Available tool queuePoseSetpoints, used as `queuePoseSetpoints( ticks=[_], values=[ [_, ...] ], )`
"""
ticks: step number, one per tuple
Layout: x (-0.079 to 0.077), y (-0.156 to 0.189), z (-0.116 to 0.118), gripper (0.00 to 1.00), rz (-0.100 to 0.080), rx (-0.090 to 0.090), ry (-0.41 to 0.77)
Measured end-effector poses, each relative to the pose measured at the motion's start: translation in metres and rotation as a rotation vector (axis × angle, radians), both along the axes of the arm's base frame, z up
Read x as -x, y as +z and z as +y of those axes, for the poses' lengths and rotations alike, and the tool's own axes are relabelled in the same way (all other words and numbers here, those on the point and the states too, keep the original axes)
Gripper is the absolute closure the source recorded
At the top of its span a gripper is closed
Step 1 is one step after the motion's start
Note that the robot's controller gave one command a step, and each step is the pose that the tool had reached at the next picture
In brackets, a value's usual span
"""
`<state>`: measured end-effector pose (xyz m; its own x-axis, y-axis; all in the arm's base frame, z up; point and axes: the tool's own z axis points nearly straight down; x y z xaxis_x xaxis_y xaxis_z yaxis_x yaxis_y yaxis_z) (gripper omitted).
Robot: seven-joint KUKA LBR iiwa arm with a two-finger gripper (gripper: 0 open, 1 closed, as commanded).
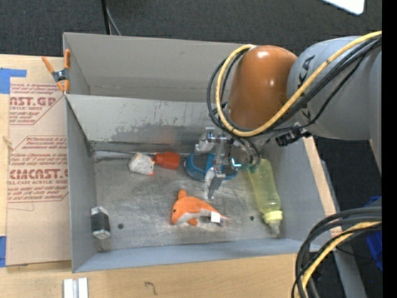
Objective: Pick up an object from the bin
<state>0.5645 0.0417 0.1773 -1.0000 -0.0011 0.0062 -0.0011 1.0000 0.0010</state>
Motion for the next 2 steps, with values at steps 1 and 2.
queuePoseSetpoints(
  ticks=[1,2],
  values=[
    [-0.002,0.005,0.0,0.0,-0.008,0.0,0.0],
    [0.021,-0.055,0.001,0.0,-0.02,-0.002,0.093]
  ],
)
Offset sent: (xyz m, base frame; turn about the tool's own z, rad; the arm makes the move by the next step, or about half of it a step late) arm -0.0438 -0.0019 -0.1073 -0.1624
